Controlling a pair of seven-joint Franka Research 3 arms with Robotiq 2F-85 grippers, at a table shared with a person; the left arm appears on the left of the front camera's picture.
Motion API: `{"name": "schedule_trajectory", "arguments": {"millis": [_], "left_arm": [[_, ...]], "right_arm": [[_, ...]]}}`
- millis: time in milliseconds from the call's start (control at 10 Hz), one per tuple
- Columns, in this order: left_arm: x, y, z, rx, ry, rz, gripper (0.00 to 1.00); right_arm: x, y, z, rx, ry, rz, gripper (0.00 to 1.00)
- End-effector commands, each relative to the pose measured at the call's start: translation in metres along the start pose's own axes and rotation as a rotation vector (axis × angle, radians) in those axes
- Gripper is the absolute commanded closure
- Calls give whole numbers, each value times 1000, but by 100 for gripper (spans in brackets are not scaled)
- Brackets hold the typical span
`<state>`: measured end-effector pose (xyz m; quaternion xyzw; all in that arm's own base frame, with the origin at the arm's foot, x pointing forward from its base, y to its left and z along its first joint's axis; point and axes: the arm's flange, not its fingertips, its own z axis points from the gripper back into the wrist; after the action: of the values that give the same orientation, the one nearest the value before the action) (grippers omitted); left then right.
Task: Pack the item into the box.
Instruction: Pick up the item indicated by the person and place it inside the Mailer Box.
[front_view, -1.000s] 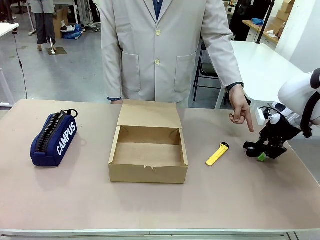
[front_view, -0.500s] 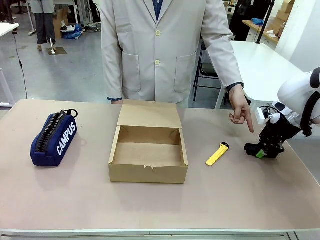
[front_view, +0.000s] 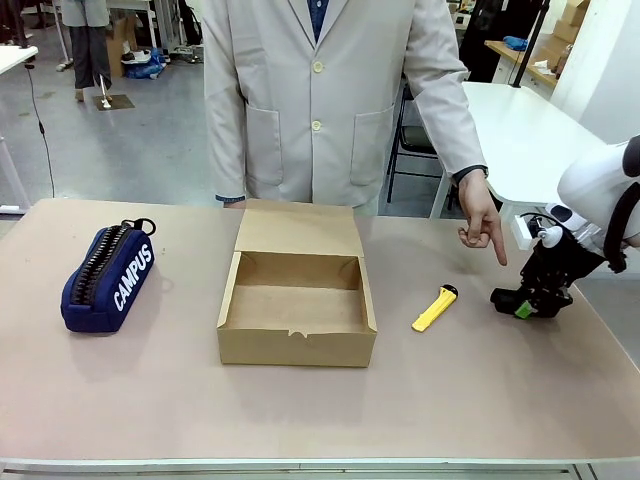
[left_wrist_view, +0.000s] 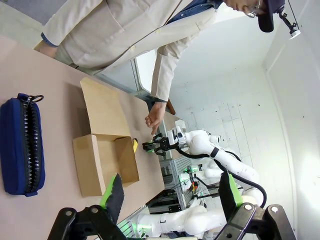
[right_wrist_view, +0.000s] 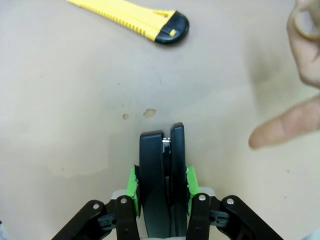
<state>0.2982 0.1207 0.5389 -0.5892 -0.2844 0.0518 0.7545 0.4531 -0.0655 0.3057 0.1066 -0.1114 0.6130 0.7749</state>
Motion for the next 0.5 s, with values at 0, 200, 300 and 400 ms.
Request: {"name": "schedule_trajectory", "arguments": {"millis": [0,200,300,400], "left_arm": [[2,-1,-2,-18,-5,-25,0],[2,-1,-2,-18,-5,-25,0],[2,-1,-2,-18,-5,-25,0],[2,-1,-2,-18,-5,-25,0]], "right_arm": [[5,23,53,-15,12,-70,78],[12,73,125,-44,64,-195,78],[20,101,150,-72,64,-221,78],[32,126,165,-137,31,-240,78]]}}
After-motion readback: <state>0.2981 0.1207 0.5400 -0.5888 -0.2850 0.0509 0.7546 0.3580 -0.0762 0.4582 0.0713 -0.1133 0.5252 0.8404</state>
